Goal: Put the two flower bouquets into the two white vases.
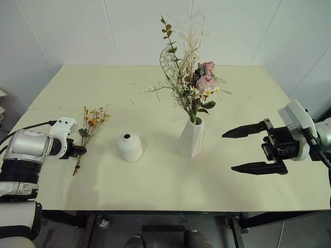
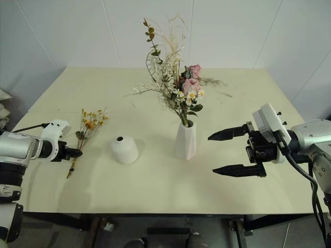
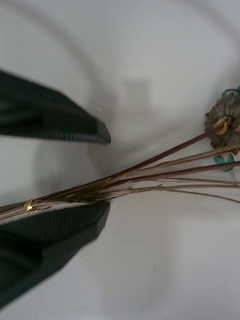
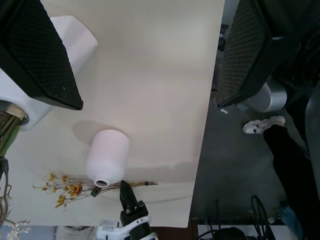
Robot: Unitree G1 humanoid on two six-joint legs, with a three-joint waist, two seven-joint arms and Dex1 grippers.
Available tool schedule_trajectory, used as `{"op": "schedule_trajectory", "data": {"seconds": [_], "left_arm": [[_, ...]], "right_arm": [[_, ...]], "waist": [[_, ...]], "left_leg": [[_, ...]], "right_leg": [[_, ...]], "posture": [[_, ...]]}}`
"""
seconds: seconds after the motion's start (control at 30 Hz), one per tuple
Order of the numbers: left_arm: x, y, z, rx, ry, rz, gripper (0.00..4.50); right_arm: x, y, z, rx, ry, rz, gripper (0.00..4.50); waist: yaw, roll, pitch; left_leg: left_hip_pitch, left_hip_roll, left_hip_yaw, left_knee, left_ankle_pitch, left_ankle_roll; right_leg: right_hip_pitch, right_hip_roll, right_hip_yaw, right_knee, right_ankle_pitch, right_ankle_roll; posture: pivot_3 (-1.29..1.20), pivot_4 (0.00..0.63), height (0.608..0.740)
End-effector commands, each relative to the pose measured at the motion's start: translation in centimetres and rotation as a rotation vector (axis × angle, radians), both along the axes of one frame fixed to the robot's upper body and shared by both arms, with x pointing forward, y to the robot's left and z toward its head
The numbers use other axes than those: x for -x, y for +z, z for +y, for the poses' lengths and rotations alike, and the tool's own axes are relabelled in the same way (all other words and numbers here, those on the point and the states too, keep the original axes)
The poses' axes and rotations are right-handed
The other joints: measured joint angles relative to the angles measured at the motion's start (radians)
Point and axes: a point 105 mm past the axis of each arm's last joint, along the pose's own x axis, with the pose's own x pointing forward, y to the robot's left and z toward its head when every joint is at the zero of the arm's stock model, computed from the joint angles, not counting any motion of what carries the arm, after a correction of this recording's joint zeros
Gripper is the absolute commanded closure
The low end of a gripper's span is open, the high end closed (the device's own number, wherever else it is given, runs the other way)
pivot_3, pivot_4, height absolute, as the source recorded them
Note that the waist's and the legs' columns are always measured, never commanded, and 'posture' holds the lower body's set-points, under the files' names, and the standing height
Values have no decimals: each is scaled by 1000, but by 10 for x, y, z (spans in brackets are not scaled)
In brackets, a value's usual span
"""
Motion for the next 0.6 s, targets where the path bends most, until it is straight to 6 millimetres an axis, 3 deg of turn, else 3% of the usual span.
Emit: {"op": "schedule_trajectory", "data": {"seconds": [0.03,0.1,0.3,0.4,0.53,0.6], "left_arm": [[9,-20,1,47,-4,68,3901],[10,-19,-7,126,-22,71,4466],[17,-32,2,166,20,92,4466],[11,-29,3,156,25,47,4466],[-10,-10,-3,167,-19,-135,4466],[-33,35,-22,280,-129,-446,4466]], "right_arm": [[3,11,3,-26,12,-56,0],[3,12,3,-39,8,-67,0],[3,9,1,-42,-22,-90,0],[2,8,-1,-41,-43,-98,0],[-2,9,-6,-44,-77,-128,0],[-5,8,-8,-46,-100,-152,0]], "waist": [[-1,0,0],[-2,0,0],[1,1,0],[0,1,-1],[7,3,-2],[16,2,-2]], "left_leg": [[0,0,0,0,0,0],[1,0,0,0,0,0],[1,0,0,0,0,0],[1,0,0,0,0,0],[6,0,1,0,0,0],[8,0,1,0,1,0]], "right_leg": [[0,0,0,0,0,0],[1,0,0,0,0,0],[1,0,0,0,0,0],[1,-1,0,0,0,0],[5,-1,0,1,0,-1],[6,0,0,1,-1,-2]], "posture": [[0,150,740],[0,150,740],[0,150,740],[0,150,740],[0,150,740],[0,150,740]]}}
